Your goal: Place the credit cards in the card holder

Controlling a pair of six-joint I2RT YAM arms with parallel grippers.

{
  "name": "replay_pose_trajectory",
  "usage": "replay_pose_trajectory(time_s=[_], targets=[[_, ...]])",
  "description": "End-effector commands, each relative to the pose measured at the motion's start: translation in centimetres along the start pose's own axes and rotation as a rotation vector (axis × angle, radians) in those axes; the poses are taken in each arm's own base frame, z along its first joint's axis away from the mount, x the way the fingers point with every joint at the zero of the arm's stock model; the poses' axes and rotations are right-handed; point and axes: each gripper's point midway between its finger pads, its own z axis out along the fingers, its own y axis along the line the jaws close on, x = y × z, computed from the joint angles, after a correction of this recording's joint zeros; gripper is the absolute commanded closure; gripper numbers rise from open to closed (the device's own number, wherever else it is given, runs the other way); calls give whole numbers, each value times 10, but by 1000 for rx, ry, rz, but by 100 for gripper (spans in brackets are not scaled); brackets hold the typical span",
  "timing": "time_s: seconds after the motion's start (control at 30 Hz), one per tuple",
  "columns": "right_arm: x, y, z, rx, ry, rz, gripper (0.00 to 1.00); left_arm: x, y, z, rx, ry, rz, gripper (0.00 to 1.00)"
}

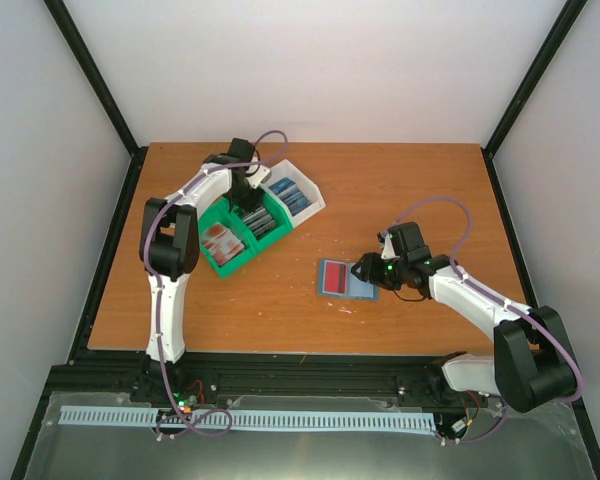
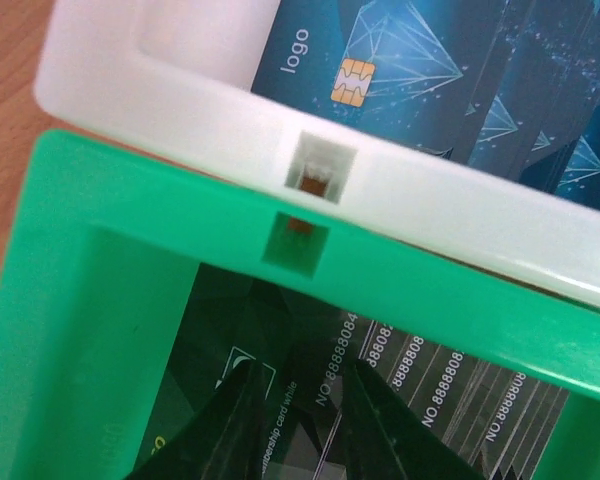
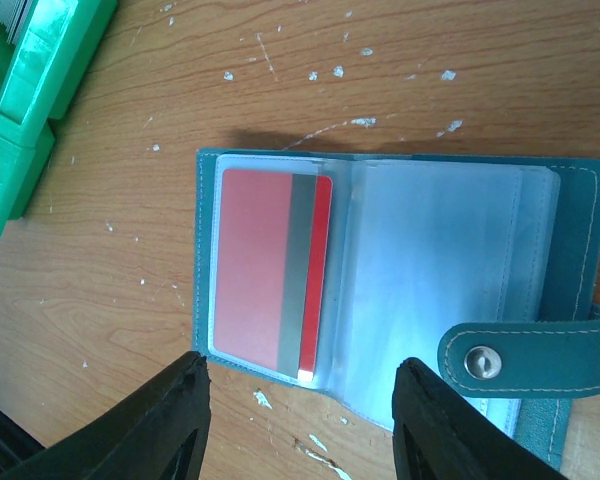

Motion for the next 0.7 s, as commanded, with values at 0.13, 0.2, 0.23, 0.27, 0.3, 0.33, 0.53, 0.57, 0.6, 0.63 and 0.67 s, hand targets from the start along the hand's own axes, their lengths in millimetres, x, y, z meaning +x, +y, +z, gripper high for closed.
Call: replay_pose_trajectory(time_s=[0.13,0.2,0.23,0.27,0.3,0.33,0.53,0.57,0.6,0.63,0.67], targets=[[-2,4,0,-7,-13,-28,50,-9,18,-7,-44,-17,-23,76],[-3,4,0,-8,-14,-28,50,-9,20,-7,-55,-17,-27,78],[-2,4,0,-7,-13,-28,50,-10,21,-9,-62,-21,-29,79],[-2,4,0,-7,-13,-29,50,-11,22,-10,-66,-25,-29,79],[-2,4,0,-7,-13,-28,50,-11,24,-11,-72,-27,-32,80],[-2,4,0,-9,-14,-28,50,-12,26,-12,-83,-30,-33,81],[-3,4,0,-10,-16,-28,50,-14,33,-18,-132,-53,-32,86],[-3,4,0,-10,-15,-29,50,-14,34,-19,-137,-56,-32,86],[-2,4,0,-10,-15,-28,50,-15,36,-20,-146,-60,-34,87],[-3,4,0,-10,-16,-29,50,-15,37,-21,-154,-61,-34,88],[-3,4,0,-9,-16,-28,50,-15,38,-21,-159,-62,-34,88]])
